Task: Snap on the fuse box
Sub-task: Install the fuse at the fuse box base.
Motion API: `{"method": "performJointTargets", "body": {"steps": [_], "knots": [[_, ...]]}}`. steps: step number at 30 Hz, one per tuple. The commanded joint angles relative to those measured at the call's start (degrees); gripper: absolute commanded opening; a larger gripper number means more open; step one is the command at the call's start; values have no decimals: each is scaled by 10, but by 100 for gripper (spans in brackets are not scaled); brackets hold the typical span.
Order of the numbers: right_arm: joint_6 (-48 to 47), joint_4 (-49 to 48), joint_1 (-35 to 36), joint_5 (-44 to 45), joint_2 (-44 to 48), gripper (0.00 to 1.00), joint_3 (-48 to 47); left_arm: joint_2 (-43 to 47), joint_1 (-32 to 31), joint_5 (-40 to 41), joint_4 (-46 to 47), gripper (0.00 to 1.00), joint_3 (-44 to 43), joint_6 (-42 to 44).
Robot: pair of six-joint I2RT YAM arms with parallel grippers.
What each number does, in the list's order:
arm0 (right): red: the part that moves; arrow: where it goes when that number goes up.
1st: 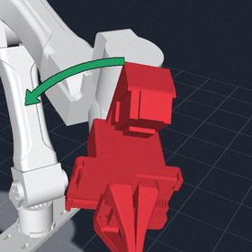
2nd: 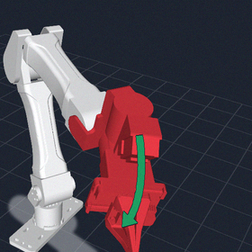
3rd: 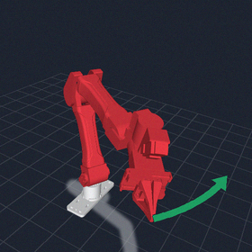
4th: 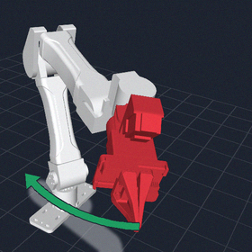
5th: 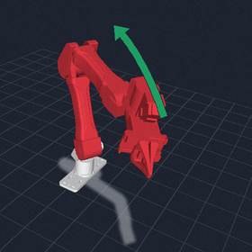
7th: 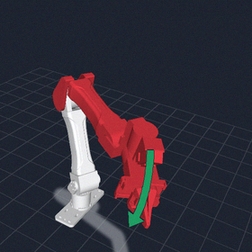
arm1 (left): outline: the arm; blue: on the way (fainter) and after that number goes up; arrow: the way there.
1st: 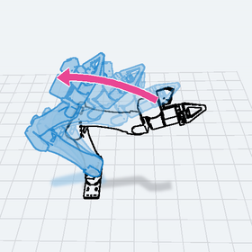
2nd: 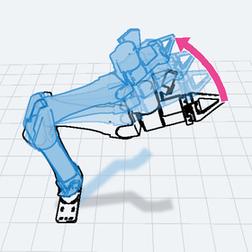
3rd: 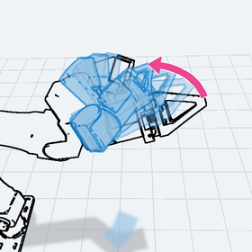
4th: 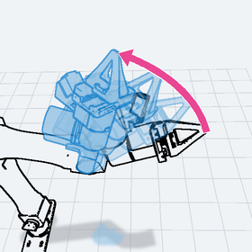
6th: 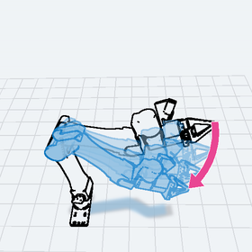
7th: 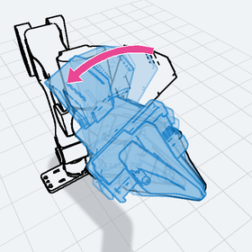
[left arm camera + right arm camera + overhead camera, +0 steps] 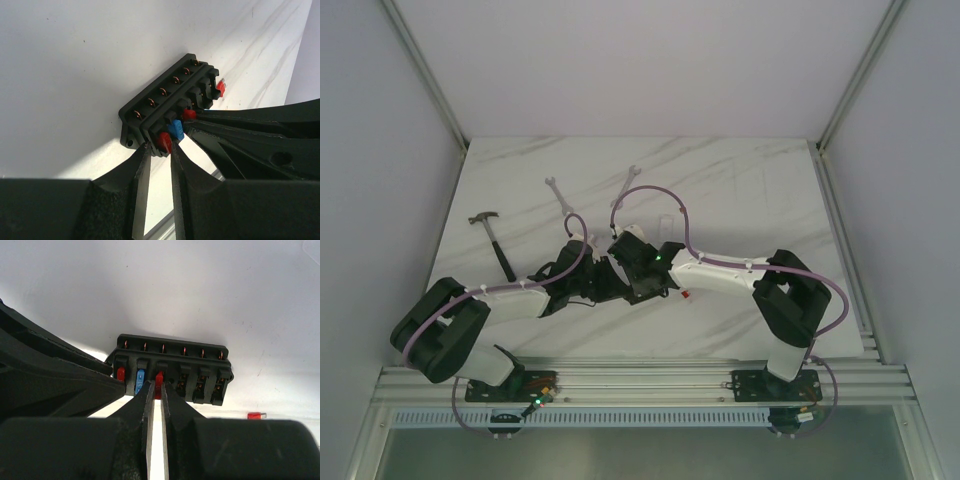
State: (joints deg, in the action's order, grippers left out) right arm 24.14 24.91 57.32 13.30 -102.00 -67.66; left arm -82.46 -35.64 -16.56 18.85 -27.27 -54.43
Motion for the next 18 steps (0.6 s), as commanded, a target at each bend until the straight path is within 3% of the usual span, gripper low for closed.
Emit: {"method": "performJointTargets", "body": {"steps": [1,18], "knots": [[-21,129,-9,5,-54,0,50,-28,6,53,-90,30,23,20],[-28,145,-12,10,-50,0,46,-26,6,56,-92,30,25,19]]}}
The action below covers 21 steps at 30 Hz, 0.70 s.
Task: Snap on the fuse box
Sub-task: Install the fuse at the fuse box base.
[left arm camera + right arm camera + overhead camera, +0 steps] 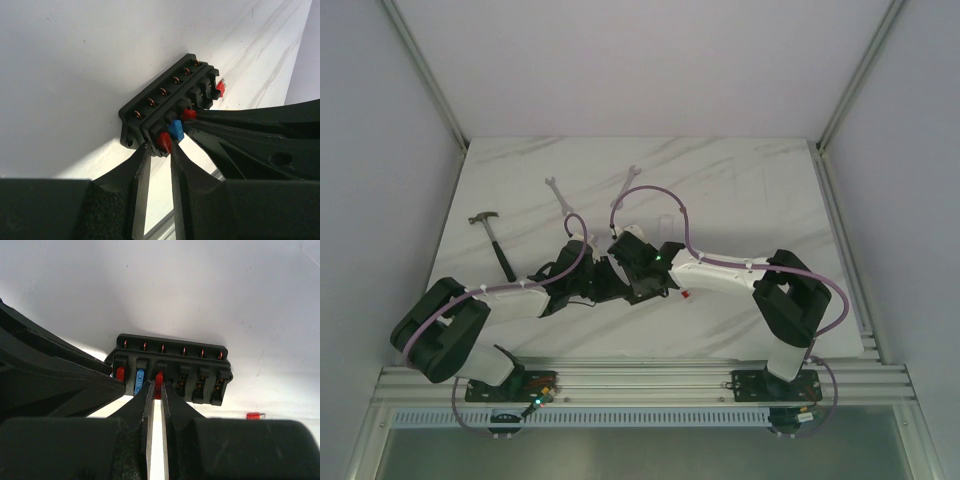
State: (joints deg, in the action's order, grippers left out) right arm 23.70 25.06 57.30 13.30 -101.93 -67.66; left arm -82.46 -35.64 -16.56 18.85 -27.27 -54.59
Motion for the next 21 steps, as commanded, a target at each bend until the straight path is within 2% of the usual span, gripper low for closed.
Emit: {"method": "performJointTargets", "body": {"steps": [1,21], "knots": [[-25,143,-12,10,-53,0,46,-26,5,56,-92,30,26,21],[-34,130,-15,4,-116,0,73,-29,7,57,-92,30,28,20]]}}
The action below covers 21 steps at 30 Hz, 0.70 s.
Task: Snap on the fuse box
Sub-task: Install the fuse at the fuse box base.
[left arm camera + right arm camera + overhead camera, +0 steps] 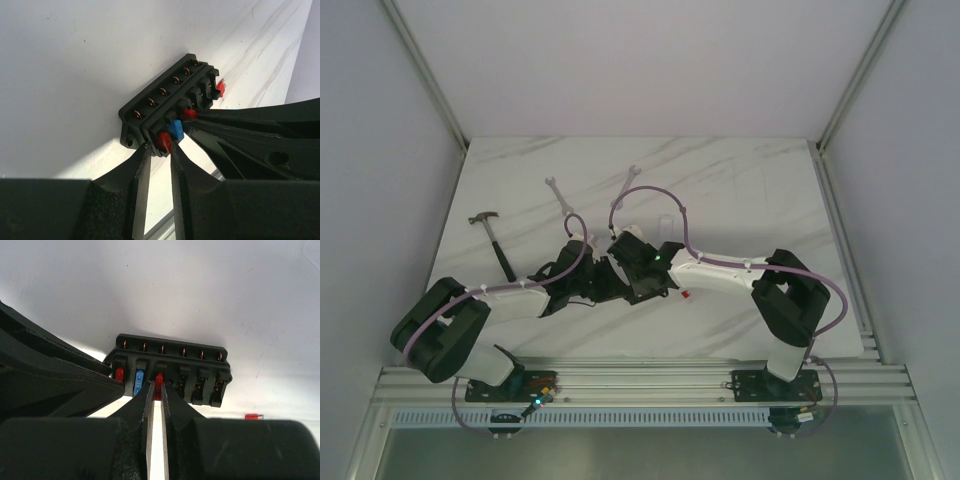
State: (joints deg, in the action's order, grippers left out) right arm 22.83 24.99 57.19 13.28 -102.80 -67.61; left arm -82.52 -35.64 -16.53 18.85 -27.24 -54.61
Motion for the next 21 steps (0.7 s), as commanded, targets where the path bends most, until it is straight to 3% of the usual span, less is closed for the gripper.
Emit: {"method": "performJointTargets", "body": {"steps": [1,12,19,21], "knots": [[-25,128,-14,2,-112,0,74,-28,7,57,-92,30,27,21],[-19,133,-13,9,-155,0,89,-29,6,61,-91,30,30,20],[-24,115,-11,-8,-54,0,44,-16,7,61,-91,30,29,20],[-27,112,-11,-5,-32,6,20,-13,7,60,-91,30,28,21]]}}
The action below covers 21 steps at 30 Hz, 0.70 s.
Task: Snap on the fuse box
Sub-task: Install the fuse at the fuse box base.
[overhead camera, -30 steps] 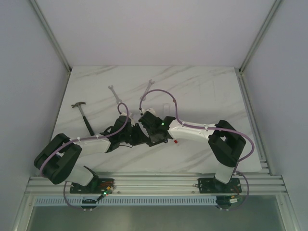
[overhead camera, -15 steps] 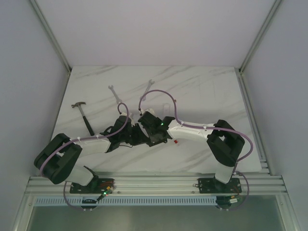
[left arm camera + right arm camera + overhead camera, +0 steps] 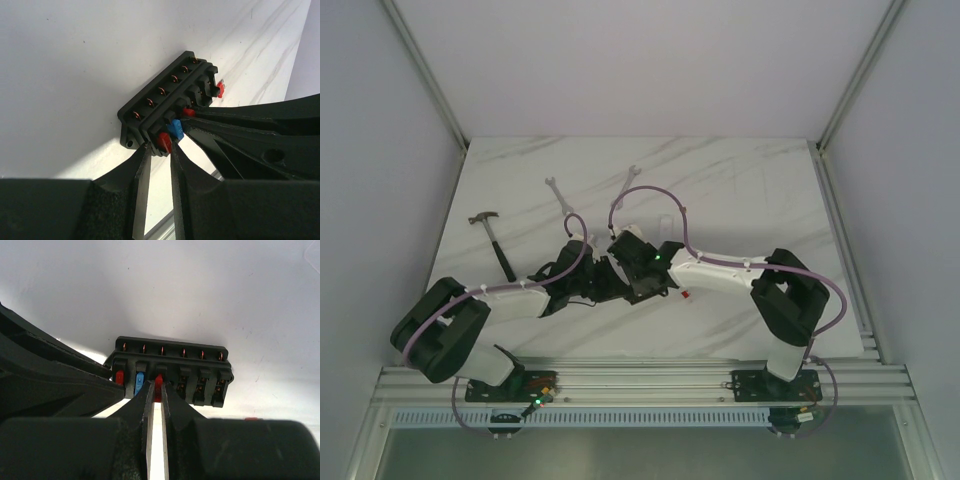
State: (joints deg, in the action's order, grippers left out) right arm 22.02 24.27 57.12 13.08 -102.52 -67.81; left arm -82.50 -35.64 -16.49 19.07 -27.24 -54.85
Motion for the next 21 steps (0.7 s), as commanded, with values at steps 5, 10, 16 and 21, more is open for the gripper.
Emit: {"method": "performJointTargets", "body": {"steps": [5,10,16,21], "knots": [[-27,111,-11,-4,-7,22,-30,5,7,61,-94,32,28,23],[-28,109,-11,-20,13,33,-64,10,6,60,-94,33,24,24],[-7,117,-14,-18,21,37,-82,10,6,53,-94,35,18,24],[22,131,-17,-17,15,37,-102,42,7,52,-94,38,15,23]]}}
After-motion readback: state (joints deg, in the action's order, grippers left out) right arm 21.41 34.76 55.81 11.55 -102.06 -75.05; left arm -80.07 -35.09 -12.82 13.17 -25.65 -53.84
